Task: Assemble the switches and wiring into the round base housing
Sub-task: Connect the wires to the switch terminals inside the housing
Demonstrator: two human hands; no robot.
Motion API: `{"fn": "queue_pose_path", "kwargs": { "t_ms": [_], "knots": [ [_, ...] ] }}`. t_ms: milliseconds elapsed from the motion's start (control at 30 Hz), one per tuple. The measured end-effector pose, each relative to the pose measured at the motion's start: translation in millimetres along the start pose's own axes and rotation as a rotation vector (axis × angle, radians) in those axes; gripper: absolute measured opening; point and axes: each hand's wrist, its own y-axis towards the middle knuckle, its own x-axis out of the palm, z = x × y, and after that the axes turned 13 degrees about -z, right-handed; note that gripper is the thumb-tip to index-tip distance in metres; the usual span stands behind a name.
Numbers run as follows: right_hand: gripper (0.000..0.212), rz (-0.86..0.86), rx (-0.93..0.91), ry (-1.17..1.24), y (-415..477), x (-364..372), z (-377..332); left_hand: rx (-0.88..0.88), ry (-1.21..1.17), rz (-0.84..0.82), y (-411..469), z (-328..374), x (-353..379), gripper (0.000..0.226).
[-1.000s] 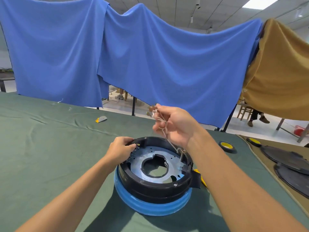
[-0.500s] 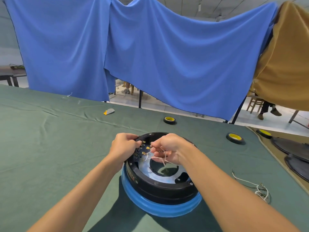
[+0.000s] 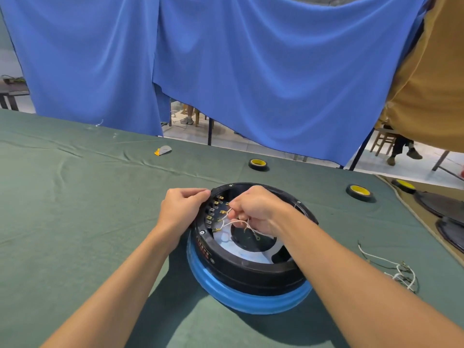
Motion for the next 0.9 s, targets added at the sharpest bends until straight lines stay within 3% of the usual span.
{"fn": "queue_pose_path", "kwargs": {
  "t_ms": [133, 400, 900],
  "knots": [
    [0.019, 0.009, 0.023, -0.029, 4.2, -3.0, -0.5, 0.031, -0.075, -0.039, -7.2, -8.1, 2.6, 0.031],
    [0.015, -0.008, 0.026, 0.098, 10.6, 5.0, 4.4, 0.045, -0.36, 0.053, -9.5, -16.0, 13.8, 0.018],
    [0.019, 0.068, 0.021, 0.136, 16.5, 7.3, 6.9, 0.076, -0.364, 0.057, -11.8, -13.0, 15.9, 0.014]
  ]
}}
